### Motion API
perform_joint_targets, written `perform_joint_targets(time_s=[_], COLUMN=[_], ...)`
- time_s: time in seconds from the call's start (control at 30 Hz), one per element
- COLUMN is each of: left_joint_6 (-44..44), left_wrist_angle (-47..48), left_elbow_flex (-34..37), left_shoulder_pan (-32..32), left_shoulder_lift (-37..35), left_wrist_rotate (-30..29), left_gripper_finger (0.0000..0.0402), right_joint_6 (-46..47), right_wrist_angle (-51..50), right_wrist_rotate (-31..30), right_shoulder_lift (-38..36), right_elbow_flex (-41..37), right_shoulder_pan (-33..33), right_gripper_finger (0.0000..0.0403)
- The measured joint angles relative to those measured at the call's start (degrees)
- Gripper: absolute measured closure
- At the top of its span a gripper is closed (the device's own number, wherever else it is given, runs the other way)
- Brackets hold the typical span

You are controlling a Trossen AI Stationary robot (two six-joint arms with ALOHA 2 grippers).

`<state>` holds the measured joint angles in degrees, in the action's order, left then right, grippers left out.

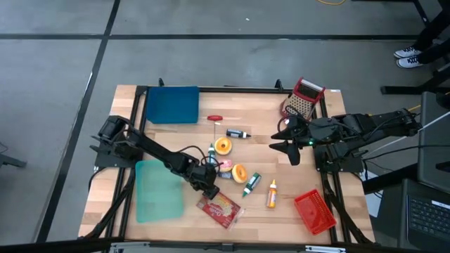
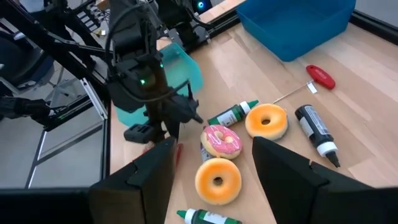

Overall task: Pick & Place Food Item
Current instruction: Put the red popcorn bag into the blue bin

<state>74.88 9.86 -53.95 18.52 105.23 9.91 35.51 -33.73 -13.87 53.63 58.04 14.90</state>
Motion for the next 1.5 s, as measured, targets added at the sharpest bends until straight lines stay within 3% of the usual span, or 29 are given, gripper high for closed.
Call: perform_joint_targets(time_s=[0.3,0.6,0.83,1.2,1.5], left_joint_6=[0.06,-2.13,-1.53,2.28,-4.59], left_wrist_angle=[-4.43,-3.85,-11.45,-42.19,-60.46], left_elbow_flex=[0.11,0.26,0.57,0.39,0.31], left_shoulder_pan=[-0.58,-0.66,-0.68,-2.59,-7.69], left_shoulder_lift=[1.71,1.82,1.86,-1.67,-6.52], left_wrist_rotate=[1.19,0.98,1.8,0.64,-5.33], left_gripper_finger=[0.0246,0.0391,0.0399,0.04,0.04], right_joint_6=[0.04,0.26,0.07,-0.41,-0.13], right_wrist_angle=[0.99,1.24,2.45,4.6,4.62], right_wrist_rotate=[0.0,-0.06,-0.22,-0.15,-0.04], right_shoulder_lift=[0.0,0.0,0.0,0.0,0.0], right_elbow_flex=[0.0,0.0,0.0,0.0,0.0], right_shoulder_pan=[0.0,0.0,0.0,-0.04,-0.04], right_gripper_finger=[0.0186,0.0186,0.0186,0.0186,0.0186])
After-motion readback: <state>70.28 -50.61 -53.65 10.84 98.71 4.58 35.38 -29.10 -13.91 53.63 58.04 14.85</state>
